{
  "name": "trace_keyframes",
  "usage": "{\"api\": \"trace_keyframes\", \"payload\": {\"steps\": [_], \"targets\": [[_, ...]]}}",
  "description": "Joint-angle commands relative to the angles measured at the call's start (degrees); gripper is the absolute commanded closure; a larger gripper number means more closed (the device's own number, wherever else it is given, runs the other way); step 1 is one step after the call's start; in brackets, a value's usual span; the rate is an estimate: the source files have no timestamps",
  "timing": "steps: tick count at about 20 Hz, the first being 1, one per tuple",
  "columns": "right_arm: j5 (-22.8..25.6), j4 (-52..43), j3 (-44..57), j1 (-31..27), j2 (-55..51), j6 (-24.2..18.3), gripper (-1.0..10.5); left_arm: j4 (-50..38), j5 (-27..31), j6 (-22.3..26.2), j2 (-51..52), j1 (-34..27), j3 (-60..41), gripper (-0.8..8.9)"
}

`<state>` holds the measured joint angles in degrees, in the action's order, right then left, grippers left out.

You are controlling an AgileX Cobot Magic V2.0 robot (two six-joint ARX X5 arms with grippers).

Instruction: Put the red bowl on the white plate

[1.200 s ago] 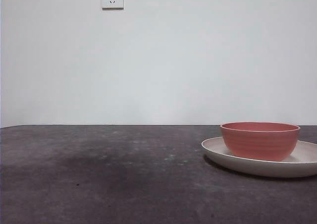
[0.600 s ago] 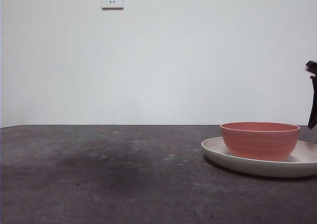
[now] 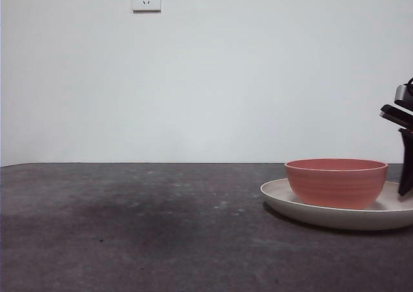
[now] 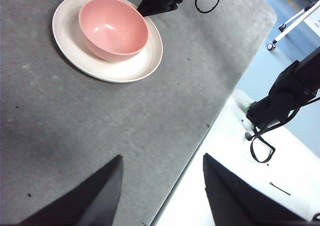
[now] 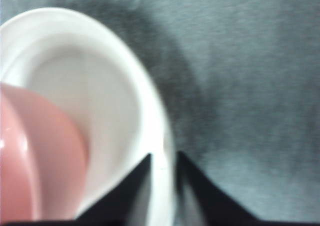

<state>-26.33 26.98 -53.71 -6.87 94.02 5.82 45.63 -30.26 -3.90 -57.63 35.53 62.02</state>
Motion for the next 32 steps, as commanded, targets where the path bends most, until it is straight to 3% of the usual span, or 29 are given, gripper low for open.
{"api": "trace_keyframes", "payload": {"steps": [1, 7, 17, 22, 32], "targets": [[1.3, -0.2, -0.1, -0.1, 0.8, -0.4, 9.4, -0.4, -0.3, 0.2, -0.2, 0.5, 0.5, 5.56], [-0.3, -0.4, -0.1, -0.3, 0.2, 0.3, 9.4, -0.2, -0.3, 0.0, -0.2, 0.5, 0.5, 5.56], [-7.0, -1.2, -0.4, 1.2, -9.2, 6.0, 9.4, -0.5, -0.3, 0.0, -0.2, 0.5, 0.5, 5.56], [-6.7, -1.6, -1.5, 8.0, -11.0, 9.5, 9.4, -0.4, -0.3, 0.0, -0.3, 0.5, 0.5, 5.56], [0.8, -11.5, -1.5, 24.2, -5.4, 19.1, 9.4, -0.2, -0.3, 0.0, -0.3, 0.5, 0.5, 5.56]]}}
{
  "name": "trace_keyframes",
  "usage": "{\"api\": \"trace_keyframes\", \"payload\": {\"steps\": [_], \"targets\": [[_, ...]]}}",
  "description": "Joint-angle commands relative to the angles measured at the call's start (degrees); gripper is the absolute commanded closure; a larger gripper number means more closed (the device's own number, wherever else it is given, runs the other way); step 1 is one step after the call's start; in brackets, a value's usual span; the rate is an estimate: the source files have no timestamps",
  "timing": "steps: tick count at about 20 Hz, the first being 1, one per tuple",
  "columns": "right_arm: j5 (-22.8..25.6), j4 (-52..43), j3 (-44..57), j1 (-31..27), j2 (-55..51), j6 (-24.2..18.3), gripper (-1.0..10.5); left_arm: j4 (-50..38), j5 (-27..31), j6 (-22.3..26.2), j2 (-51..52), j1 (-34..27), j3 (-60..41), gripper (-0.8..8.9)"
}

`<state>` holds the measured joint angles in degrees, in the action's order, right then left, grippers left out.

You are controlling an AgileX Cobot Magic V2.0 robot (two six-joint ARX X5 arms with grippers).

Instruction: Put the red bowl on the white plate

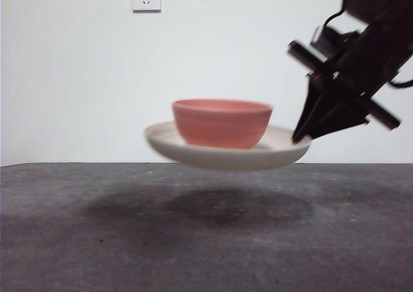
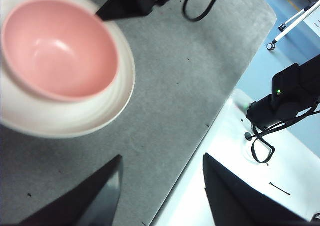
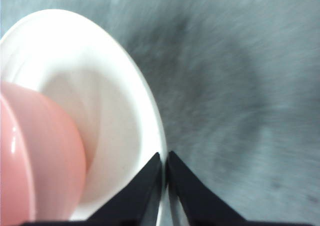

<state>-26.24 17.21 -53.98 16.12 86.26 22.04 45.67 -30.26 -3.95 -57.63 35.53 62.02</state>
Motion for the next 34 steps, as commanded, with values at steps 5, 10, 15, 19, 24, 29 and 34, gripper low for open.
{"api": "trace_keyframes", "payload": {"steps": [5, 10, 15, 19, 24, 29, 34], "targets": [[1.3, -8.3, -1.3, 4.1, 9.0, 5.9, 9.4, -0.2, -0.3, 0.1, -0.3, 0.5, 0.5, 5.56], [1.9, -10.4, -1.3, 4.4, 14.3, 6.4, 9.4, 0.0, -0.3, 0.1, -0.3, 0.5, 0.5, 5.56], [2.1, -10.3, -1.3, 4.4, 15.2, 6.0, 9.4, 0.0, -0.3, 0.1, -0.2, 0.5, 0.5, 5.56], [1.7, -10.3, -1.3, 4.5, 15.0, 6.1, 7.9, 0.3, -0.3, 0.1, -0.3, 0.5, 0.5, 5.56], [2.8, -9.2, -1.3, 4.4, 10.3, 6.0, 7.5, 0.7, -0.3, 0.1, -0.3, 0.5, 0.5, 5.56], [3.7, -2.2, -1.3, 4.5, -2.2, 1.7, 7.4, 1.1, -0.3, 0.1, -0.3, 0.5, 0.5, 5.56], [2.5, 12.9, -1.3, 6.4, -18.1, -7.7, 7.4, 1.0, -0.3, 0.1, -0.3, 0.5, 0.5, 5.56]]}}
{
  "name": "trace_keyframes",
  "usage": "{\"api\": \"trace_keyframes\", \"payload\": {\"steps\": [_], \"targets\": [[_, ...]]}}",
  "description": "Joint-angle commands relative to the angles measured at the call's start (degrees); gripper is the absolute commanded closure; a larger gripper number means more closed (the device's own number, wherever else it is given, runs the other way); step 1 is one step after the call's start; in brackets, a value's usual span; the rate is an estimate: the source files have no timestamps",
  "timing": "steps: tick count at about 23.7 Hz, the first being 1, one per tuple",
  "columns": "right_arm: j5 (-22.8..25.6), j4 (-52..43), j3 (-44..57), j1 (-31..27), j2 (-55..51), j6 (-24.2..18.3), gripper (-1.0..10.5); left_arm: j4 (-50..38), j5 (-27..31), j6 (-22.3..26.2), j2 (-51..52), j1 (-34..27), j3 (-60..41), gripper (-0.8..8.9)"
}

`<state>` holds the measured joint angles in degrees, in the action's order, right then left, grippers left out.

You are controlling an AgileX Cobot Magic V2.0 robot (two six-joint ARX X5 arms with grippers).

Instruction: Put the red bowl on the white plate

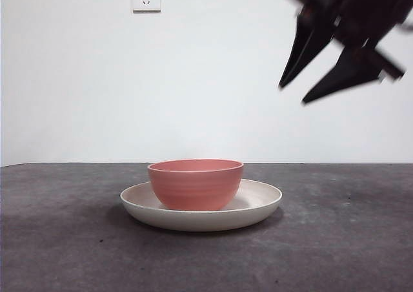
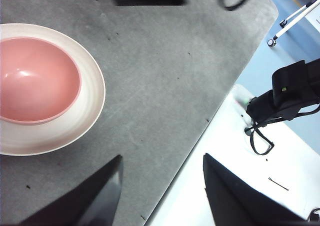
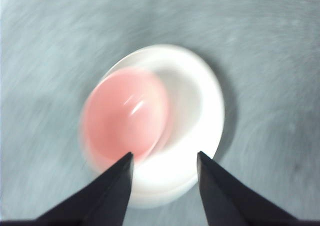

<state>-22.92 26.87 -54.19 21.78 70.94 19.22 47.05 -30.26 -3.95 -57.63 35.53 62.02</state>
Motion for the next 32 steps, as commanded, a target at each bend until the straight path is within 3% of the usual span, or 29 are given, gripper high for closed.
{"api": "trace_keyframes", "payload": {"steps": [1, 12, 24, 25, 28, 29, 32], "targets": [[-1.8, 6.0, -1.1, 1.2, -5.6, -6.3, 7.4, -0.3, -0.3, 0.1, -0.3, 0.5, 0.5, 5.56], [-4.6, 24.5, -1.1, 4.5, -22.3, -11.4, 7.4, -0.3, -0.2, 0.1, -0.3, 0.5, 0.5, 5.56], [-4.7, 26.3, -1.1, 4.9, -25.0, -12.3, 7.5, -0.3, -0.2, 0.1, -0.3, 0.5, 0.5, 5.72], [-4.7, 26.3, -1.1, 4.9, -25.0, -12.4, 7.7, -0.3, -0.2, 0.1, -0.3, 0.5, 0.5, 5.85], [-4.7, 26.4, -1.1, 4.9, -25.0, -12.7, 9.5, -0.3, -0.3, 0.1, -0.3, 0.5, 0.5, 7.62], [-4.7, 26.4, -1.1, 4.9, -25.0, -12.9, 9.4, -0.3, -0.2, 0.1, -0.3, 0.5, 0.5, 8.13], [-4.6, 26.1, -1.1, 4.9, -25.0, -12.8, 9.4, -0.3, -0.2, 0.3, -0.3, 0.5, 0.5, 8.05]]}}
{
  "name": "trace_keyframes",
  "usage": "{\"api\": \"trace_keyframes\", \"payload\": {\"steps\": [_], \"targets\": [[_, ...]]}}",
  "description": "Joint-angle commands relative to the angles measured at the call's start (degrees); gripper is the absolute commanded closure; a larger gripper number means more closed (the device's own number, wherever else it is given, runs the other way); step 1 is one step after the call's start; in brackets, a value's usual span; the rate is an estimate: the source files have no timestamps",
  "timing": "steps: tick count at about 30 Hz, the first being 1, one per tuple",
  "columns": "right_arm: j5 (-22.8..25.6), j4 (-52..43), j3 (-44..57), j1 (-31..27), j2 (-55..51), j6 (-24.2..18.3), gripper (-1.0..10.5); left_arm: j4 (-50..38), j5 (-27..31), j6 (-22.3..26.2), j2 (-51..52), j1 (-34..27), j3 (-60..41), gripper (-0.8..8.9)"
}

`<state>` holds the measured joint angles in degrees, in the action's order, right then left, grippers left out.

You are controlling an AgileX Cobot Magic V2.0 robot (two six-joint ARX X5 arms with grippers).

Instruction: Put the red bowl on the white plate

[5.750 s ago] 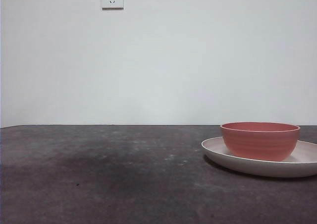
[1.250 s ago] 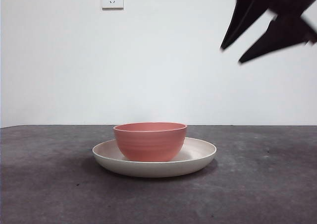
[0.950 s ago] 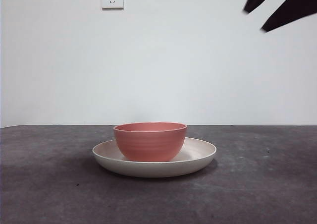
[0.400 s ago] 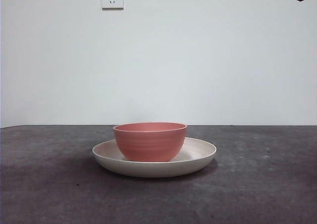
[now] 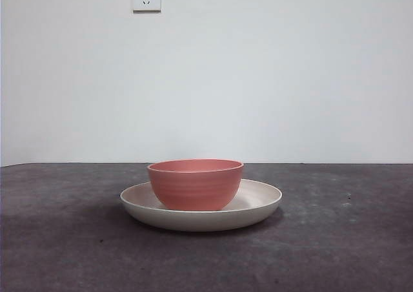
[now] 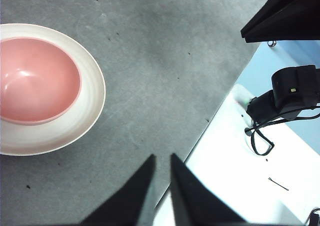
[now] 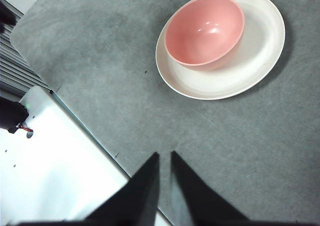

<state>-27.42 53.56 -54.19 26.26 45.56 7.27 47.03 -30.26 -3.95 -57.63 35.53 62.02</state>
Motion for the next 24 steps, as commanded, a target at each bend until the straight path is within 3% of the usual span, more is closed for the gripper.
{"api": "trace_keyframes", "payload": {"steps": [1, 24], "targets": [[0.0, -1.0, -1.1, 0.4, 0.4, -0.9, 9.4, -0.3, -0.2, 0.3, -0.3, 0.5, 0.5, 8.05], [0.0, -1.2, -1.1, 0.4, 0.4, -0.9, 9.4, -0.2, -0.2, 0.7, -0.2, 0.5, 0.5, 8.05]]}}
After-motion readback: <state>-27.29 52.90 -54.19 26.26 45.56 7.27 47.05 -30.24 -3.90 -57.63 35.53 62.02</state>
